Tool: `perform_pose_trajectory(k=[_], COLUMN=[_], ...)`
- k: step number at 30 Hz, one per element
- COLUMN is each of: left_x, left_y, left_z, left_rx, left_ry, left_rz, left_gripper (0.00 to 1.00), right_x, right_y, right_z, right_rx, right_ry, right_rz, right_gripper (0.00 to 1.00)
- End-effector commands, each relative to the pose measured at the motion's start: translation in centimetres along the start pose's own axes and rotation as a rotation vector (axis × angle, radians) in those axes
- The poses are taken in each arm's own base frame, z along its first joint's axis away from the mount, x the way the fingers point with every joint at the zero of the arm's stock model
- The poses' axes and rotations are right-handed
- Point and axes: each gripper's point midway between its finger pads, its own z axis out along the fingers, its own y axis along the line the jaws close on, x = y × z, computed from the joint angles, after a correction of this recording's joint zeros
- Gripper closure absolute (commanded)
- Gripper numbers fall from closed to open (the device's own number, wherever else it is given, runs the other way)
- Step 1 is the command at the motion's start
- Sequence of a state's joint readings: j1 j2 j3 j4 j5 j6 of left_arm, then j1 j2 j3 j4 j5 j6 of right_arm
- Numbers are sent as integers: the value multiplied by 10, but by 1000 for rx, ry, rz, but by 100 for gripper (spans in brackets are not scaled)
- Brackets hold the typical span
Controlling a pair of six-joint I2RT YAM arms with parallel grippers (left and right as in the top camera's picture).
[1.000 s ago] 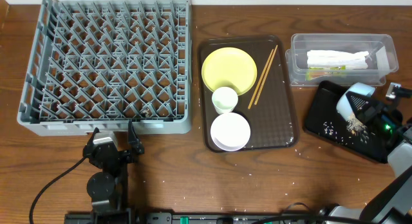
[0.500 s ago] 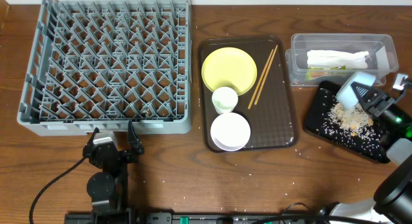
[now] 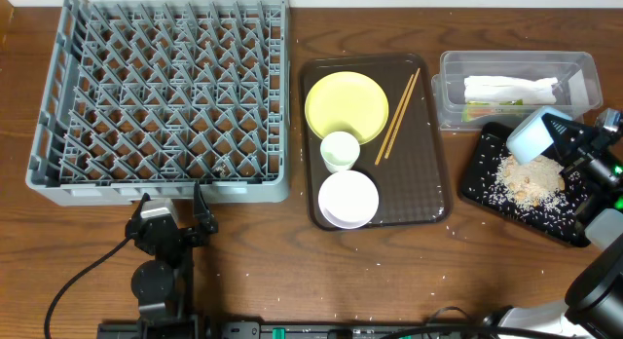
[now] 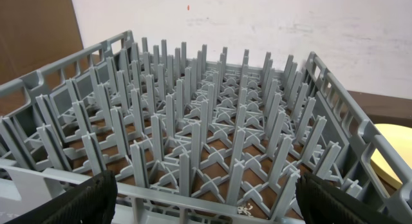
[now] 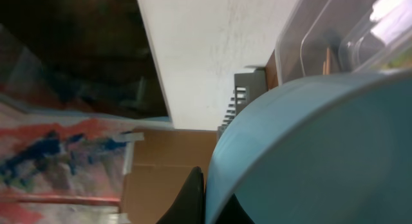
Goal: Sort waste into correct bins and load items into the dishwasher
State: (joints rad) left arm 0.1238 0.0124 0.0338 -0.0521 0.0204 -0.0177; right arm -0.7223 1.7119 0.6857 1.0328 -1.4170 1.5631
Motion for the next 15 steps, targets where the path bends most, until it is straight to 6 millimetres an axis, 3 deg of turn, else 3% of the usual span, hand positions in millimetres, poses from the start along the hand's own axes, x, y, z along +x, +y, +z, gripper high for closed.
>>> perform_pose_trajectory(k=[1, 6, 15], left_x=[18, 18, 18], left_y=[4, 4, 4], left_z=[2, 2, 2], left_rx=[-15, -15, -15], left_ry=[46, 46, 46], left_rz=[18, 18, 18], left_gripper=[10, 10, 10], right_x=[-1, -3, 25], right_y=[5, 10, 20], right_z=[-1, -1, 28], right_rx=[-5, -13, -39], right_ry=[3, -14, 105], right_rz=[55, -78, -209], right_gripper=[99, 99, 99])
